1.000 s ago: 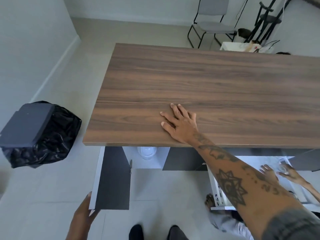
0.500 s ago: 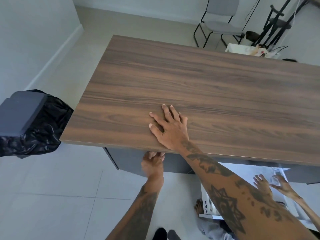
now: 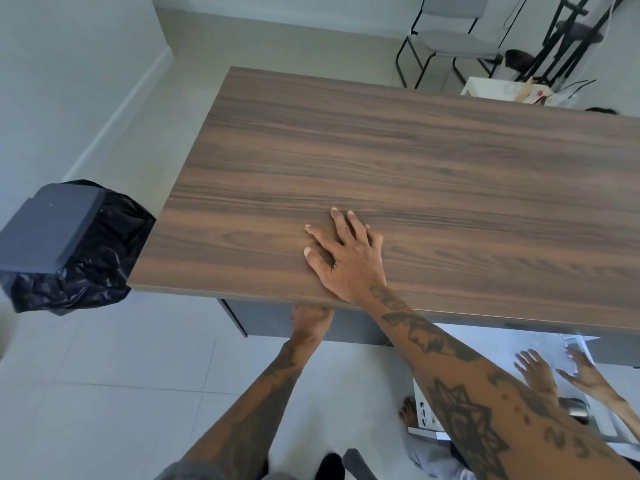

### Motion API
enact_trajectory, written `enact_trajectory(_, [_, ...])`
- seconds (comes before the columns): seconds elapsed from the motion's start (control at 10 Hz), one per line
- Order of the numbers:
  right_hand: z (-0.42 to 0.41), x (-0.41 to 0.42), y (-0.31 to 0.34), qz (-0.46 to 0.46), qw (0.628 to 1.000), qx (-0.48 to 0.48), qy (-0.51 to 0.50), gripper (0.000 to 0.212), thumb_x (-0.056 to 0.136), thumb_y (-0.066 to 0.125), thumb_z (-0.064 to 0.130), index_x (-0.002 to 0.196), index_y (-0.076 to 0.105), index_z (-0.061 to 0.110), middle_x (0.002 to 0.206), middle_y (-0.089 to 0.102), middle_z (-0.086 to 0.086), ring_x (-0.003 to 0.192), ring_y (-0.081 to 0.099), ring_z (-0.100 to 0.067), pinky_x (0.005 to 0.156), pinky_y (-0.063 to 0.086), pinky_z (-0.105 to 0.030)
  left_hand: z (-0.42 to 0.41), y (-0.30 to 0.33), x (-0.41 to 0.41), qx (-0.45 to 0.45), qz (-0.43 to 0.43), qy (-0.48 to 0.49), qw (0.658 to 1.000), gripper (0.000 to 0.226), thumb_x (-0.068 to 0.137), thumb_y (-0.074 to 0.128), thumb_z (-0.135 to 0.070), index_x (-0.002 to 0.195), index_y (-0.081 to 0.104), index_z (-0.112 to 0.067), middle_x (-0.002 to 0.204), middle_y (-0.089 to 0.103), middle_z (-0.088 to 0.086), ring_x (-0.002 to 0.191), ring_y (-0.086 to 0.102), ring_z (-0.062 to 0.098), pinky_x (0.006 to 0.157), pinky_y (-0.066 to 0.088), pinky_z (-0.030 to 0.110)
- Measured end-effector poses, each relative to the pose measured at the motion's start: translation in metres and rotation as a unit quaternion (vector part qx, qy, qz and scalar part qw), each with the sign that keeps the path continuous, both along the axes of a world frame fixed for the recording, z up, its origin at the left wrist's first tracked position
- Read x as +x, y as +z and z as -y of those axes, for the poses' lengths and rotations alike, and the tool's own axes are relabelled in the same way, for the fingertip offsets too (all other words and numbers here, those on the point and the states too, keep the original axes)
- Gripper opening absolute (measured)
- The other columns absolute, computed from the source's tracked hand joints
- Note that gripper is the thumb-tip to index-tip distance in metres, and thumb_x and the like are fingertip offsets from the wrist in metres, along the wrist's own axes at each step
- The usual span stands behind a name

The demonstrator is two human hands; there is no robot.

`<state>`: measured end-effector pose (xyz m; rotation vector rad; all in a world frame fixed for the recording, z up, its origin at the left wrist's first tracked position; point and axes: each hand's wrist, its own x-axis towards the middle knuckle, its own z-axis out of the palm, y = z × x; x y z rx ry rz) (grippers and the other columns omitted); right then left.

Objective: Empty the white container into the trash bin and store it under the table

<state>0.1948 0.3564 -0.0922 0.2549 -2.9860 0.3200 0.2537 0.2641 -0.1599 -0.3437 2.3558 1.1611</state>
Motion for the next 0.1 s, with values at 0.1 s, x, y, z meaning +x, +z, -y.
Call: enact_trajectory(0.1, [-0.0018, 0.0, 0.0023, 0.009, 1.0, -0.004, -0.005, 0.051, 0.092, 0.028, 0.066, 0.14, 0.041, 0.054, 0.164, 0.026, 0.003, 0.151, 0.019, -0.025, 0.114, 0.015, -0.049, 0.03, 0.0299, 0.009, -0.056, -0.021, -0.158, 0.986, 0.06, 0.097, 0.054, -0.045, 0.148, 0.044, -0.016, 0.151, 0.049, 0.006, 0.137, 0.047, 0.027, 0.112, 0.039, 0.041])
